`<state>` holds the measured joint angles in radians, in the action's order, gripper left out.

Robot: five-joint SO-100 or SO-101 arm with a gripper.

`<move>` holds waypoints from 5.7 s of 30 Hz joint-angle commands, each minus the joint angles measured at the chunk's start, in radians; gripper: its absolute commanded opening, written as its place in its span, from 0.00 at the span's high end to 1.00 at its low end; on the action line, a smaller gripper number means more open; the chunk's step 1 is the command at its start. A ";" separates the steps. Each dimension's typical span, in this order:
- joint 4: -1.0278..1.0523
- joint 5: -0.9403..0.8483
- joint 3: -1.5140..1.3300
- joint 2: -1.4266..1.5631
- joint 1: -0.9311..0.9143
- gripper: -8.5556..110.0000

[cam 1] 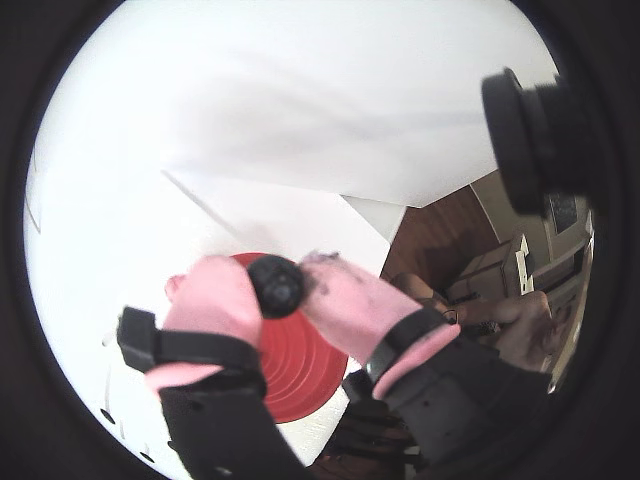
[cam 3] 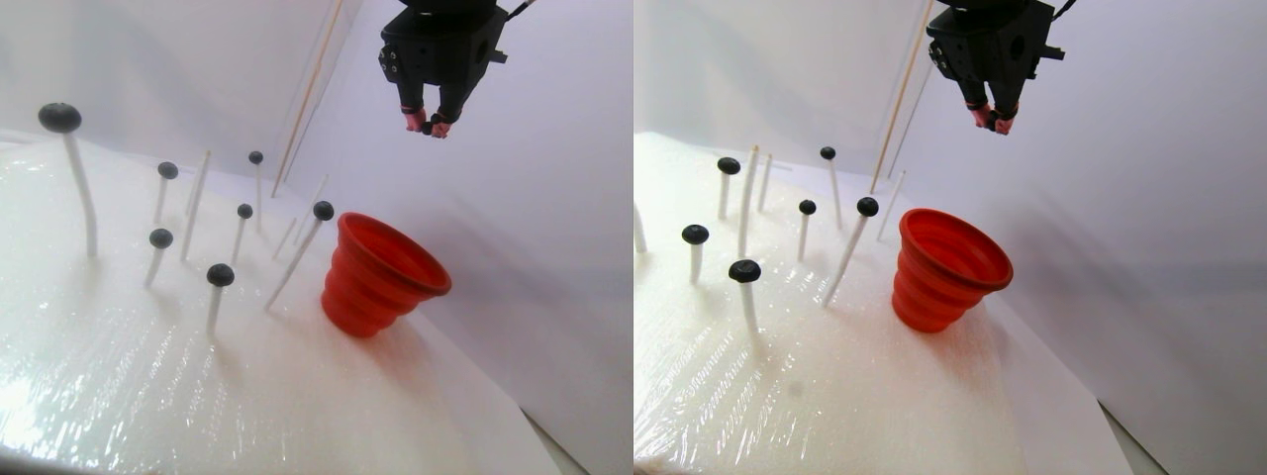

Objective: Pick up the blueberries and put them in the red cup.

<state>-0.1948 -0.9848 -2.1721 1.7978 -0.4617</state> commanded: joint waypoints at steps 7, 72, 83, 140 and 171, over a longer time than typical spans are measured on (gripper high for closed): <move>-0.009 0.041 -0.017 -0.009 -0.095 0.84; 0.453 0.296 -0.009 0.084 0.129 0.80; 0.511 0.316 -0.028 0.138 0.161 0.80; 0.601 0.387 -0.210 0.262 0.250 0.81; 0.543 0.368 -0.127 0.120 0.284 0.81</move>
<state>0.3543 -0.6136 -2.3501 1.9098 -0.1703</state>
